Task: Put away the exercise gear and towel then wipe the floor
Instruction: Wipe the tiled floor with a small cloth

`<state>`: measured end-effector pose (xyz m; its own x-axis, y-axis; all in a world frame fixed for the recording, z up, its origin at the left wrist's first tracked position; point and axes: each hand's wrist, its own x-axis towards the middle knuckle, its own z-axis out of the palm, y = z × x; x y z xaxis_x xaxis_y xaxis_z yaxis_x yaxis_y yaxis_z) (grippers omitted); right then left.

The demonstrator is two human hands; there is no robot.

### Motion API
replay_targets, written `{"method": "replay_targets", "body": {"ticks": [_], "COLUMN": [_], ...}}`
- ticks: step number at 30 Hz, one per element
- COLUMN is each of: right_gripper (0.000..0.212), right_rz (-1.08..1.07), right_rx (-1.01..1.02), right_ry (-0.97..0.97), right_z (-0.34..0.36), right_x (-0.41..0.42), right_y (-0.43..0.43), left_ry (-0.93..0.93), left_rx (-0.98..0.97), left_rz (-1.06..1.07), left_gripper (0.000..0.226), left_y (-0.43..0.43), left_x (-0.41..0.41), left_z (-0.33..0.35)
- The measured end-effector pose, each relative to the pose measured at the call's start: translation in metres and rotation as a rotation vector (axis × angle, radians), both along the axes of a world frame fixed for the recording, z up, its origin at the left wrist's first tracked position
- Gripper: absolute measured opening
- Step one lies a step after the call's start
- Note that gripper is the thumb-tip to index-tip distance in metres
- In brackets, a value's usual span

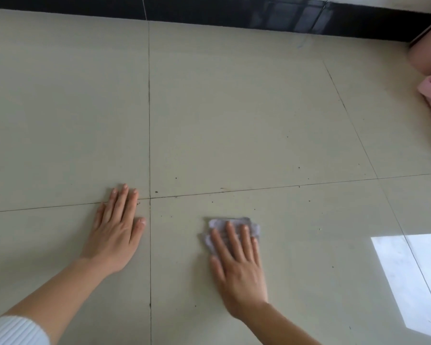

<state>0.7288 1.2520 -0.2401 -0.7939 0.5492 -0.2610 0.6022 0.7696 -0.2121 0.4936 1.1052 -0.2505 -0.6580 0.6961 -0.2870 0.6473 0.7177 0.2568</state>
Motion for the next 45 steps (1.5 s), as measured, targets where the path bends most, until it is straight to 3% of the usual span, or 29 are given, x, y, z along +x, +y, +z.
{"method": "replay_targets", "body": {"ticks": [5,7,10,13,16,19,21,24,28,34,36,41,45], "right_gripper": [0.052,0.053,0.06,0.056,0.056,0.056,0.059,0.08,0.054,0.054,0.053,0.064,0.058], "right_rz": [0.638,0.715,0.401,0.119,-0.03,-0.086,0.043,0.382,0.723,1.132,1.091,0.519,0.164], "right_rx": [0.073,0.14,0.175,0.123,0.064,0.012,0.0,-0.009,-0.071,-0.041,0.04,0.18,0.104], "right_ry": [-0.003,-0.049,-0.029,-0.041,-0.051,-0.035,-0.011,-0.017,-0.024,0.04,0.047,0.011,-0.114], "right_z": [-0.009,-0.01,-0.009,-0.009,-0.008,-0.005,-0.003,-0.002,0.003,-0.008,-0.011,-0.005,0.002], "right_x": [-0.041,-0.064,-0.104,-0.135,-0.157,-0.173,-0.18,-0.178,-0.156,-0.149,-0.155,-0.17,-0.178], "right_y": [0.04,0.07,0.103,0.124,0.121,0.1,0.076,0.029,-0.027,-0.032,-0.017,0.049,0.095], "left_ry": [0.021,0.027,0.005,0.029,0.074,0.087,0.087,0.075,0.023,-0.016,-0.001,0.028,0.037], "left_rx": [0.024,0.036,0.056,0.036,-0.025,-0.057,-0.048,-0.043,-0.08,-0.172,-0.167,-0.153,-0.113], "left_rz": [-0.006,-0.015,-0.008,0.176,0.357,0.343,0.362,0.385,0.364,0.191,0.185,0.241,0.255], "left_gripper": [0.071,0.07,0.069,0.074,0.081,0.08,0.078,0.08,0.088,0.074,0.074,0.071,0.079], "left_y": [-0.003,-0.003,-0.008,-0.025,-0.054,-0.069,-0.066,-0.06,-0.063,-0.082,-0.089,-0.106,-0.104], "left_x": [-0.001,-0.002,-0.004,-0.013,-0.032,-0.038,-0.037,-0.036,-0.042,-0.058,-0.055,-0.045,-0.05], "left_z": [-0.001,-0.001,-0.001,0.0,0.002,0.001,-0.001,0.0,0.003,0.024,0.028,0.015,0.013]}}
